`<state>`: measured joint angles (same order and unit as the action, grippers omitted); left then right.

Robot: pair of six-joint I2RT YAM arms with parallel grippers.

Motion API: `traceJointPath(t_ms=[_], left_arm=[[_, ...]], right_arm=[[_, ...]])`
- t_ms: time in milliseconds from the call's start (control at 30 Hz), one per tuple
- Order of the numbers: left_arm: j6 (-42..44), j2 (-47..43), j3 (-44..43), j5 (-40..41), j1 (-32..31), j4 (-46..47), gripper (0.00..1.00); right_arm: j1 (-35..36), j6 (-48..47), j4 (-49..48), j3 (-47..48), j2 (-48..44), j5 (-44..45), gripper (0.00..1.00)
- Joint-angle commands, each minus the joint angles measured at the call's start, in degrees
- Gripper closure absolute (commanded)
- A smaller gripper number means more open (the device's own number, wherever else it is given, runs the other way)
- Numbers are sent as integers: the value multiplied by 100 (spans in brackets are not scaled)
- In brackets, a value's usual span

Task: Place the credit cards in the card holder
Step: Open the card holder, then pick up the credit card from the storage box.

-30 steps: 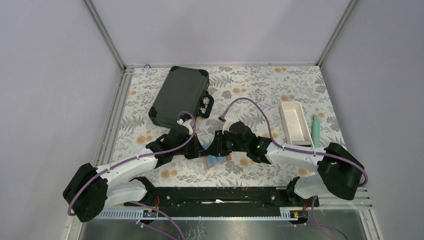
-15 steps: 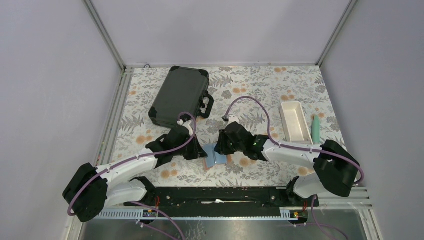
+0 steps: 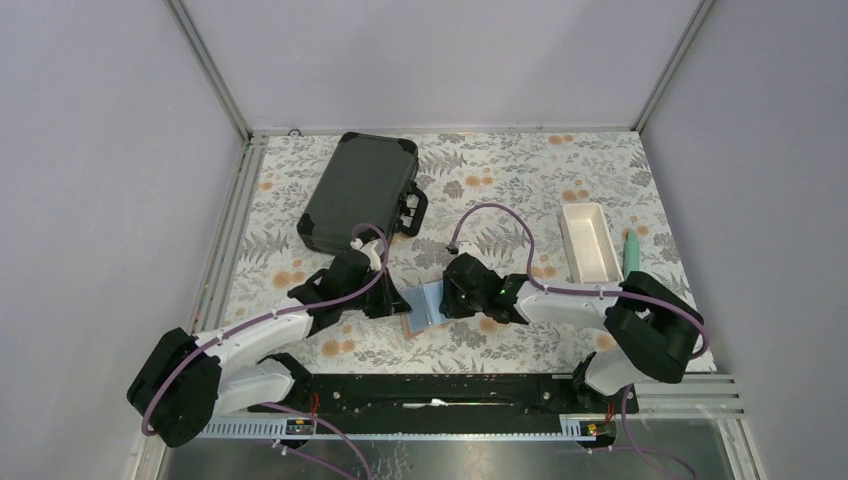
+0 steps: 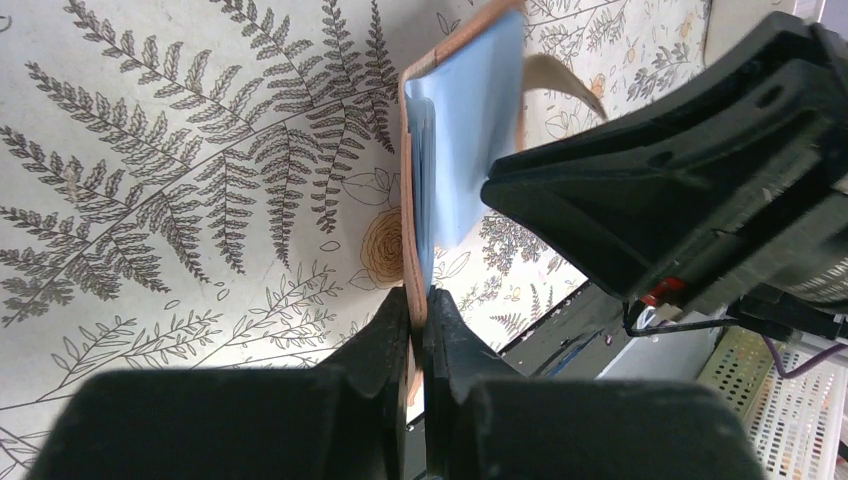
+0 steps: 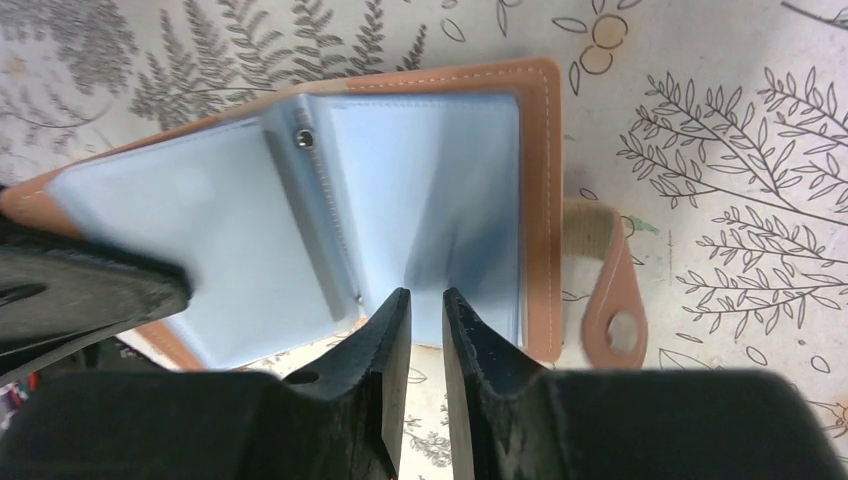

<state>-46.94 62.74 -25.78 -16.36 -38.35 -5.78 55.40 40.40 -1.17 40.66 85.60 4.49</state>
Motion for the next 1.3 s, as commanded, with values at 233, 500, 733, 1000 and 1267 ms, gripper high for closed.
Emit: traceJointPath(t_ms=[233, 500, 733, 1000, 1267], left_arm=[[560, 501, 261, -492, 319, 552, 100], [801, 672, 296, -470, 403, 647, 100], [875, 656, 353, -324, 429, 781, 100], [807, 105, 521, -155, 425, 880, 100], [850, -249, 640, -86, 417, 884, 100]], right_arm=[[38, 51, 576, 291, 337, 456, 72], [-539, 118, 1941, 822, -1000, 757, 42], [-2513, 187, 2716, 647, -2101, 566, 18], [-4286, 193, 3552, 1047, -1900, 605, 14], [-5704, 522, 3775, 1112, -2784, 1328, 9]])
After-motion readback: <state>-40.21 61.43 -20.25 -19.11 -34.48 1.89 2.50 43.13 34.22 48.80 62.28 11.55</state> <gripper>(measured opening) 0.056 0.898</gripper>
